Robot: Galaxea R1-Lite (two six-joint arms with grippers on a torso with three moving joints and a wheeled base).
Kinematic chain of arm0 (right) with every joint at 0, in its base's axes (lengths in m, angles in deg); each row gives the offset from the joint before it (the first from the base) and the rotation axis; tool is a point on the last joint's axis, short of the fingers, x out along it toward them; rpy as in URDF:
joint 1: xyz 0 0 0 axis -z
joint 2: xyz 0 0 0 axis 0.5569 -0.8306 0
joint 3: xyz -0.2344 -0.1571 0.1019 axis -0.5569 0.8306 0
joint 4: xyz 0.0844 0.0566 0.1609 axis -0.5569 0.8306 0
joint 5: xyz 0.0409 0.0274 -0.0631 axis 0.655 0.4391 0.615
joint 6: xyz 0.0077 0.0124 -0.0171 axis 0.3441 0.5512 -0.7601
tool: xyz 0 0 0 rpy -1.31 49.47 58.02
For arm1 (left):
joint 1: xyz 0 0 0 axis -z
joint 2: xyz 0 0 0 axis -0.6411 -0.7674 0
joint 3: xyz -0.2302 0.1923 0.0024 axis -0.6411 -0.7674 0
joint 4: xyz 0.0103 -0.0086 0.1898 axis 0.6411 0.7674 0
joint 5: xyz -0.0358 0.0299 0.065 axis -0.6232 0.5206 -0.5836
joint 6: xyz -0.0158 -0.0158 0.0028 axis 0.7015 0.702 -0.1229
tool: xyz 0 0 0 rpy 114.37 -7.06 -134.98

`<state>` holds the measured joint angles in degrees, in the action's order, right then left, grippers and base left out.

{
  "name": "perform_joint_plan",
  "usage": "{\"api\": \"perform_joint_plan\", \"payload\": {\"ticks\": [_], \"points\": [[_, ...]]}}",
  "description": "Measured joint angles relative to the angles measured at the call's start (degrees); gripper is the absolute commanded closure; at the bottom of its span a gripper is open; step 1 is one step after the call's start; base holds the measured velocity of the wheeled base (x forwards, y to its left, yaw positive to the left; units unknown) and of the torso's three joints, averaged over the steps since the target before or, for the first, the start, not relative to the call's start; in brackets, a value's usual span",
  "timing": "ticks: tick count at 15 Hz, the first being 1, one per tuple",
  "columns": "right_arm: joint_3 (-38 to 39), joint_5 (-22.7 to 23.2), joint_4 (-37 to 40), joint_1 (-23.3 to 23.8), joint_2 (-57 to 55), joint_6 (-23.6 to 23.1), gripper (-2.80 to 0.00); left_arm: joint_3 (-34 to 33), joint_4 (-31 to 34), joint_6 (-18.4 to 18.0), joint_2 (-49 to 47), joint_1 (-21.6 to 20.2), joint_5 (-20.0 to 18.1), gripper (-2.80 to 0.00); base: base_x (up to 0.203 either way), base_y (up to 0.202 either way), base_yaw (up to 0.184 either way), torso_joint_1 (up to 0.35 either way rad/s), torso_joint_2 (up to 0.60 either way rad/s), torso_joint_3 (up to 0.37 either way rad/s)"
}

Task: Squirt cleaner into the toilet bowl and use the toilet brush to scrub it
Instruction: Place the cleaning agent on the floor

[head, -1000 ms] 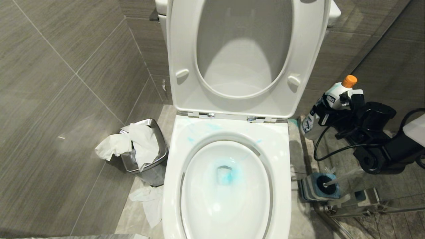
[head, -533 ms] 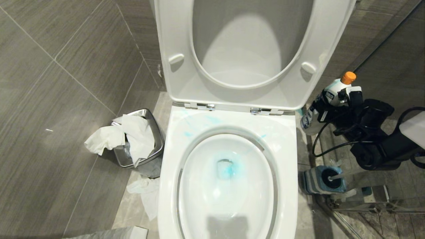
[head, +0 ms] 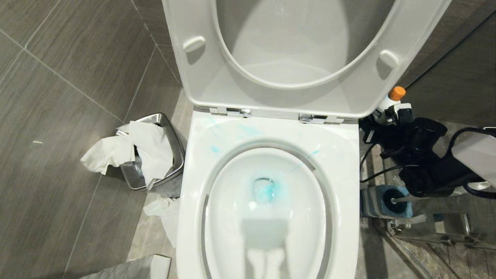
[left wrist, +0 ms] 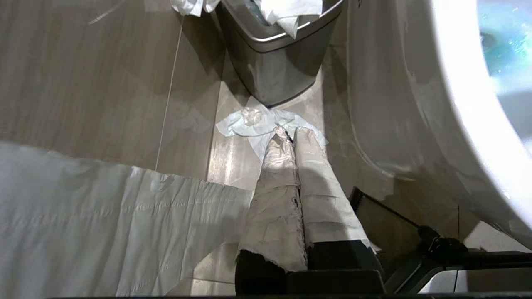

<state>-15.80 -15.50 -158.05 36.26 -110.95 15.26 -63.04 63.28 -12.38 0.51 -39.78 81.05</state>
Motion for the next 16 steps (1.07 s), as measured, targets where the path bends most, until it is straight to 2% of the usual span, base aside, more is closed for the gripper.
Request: {"api": "perform_joint_plan", "payload": {"ticks": [12, 16], "points": [[-11.38, -0.38, 0.16, -3.05, -5.17, -2.51, 0.0, 0.0, 0.0, 0.03, 0.0, 0.0, -0.02, 0.0, 0.0, 0.0, 0.0, 0.003, 0.0, -0.2], [-14.33, -0.46, 0.18, -3.43, -6.44, -2.67, 0.0, 0.0, 0.06, 0.25, 0.0, 0.0, -0.1, 0.0, 0.0, 0.0, 0.0, 0.002, 0.0, -0.059]]}}
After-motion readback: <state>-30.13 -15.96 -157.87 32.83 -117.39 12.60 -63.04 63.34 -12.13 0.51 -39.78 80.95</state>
